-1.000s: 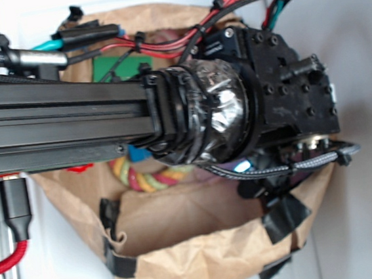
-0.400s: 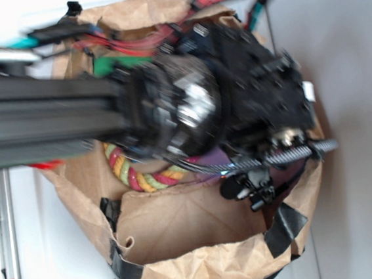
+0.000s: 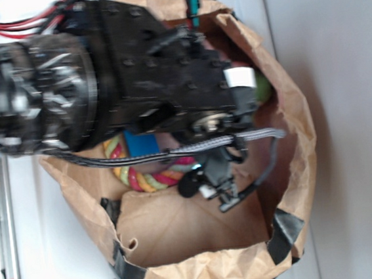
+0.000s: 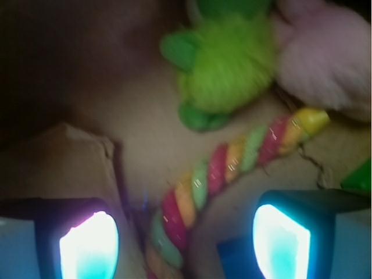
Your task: Grab the multicolored rope.
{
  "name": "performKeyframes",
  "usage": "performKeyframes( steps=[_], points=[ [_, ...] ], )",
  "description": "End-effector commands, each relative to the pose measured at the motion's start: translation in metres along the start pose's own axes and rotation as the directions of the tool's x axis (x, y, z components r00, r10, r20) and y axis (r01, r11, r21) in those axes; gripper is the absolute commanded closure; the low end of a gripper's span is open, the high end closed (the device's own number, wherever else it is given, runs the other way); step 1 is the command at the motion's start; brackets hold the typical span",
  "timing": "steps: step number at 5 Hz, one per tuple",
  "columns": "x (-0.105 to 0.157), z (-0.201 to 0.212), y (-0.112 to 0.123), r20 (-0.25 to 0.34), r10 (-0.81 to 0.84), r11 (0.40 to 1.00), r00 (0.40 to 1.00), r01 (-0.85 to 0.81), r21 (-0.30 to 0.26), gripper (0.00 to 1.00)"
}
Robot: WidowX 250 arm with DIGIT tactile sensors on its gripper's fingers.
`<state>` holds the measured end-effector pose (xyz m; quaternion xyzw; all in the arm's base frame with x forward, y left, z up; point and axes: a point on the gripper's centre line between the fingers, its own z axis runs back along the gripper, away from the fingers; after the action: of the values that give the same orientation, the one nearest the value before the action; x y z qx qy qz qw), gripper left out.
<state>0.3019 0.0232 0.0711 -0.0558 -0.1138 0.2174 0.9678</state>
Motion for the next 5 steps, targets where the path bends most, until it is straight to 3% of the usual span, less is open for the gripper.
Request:
performKeyframes(
  steps=[1, 5],
  points=[
    [0.013, 0.007, 0.008, 0.084, 0.036, 0.995, 0.996, -0.028, -0.095, 0.0],
    [0.007, -0.014, 0.001, 0.058, 0.033, 0.998, 0.998, -0.031, -0.048, 0.0]
  ],
)
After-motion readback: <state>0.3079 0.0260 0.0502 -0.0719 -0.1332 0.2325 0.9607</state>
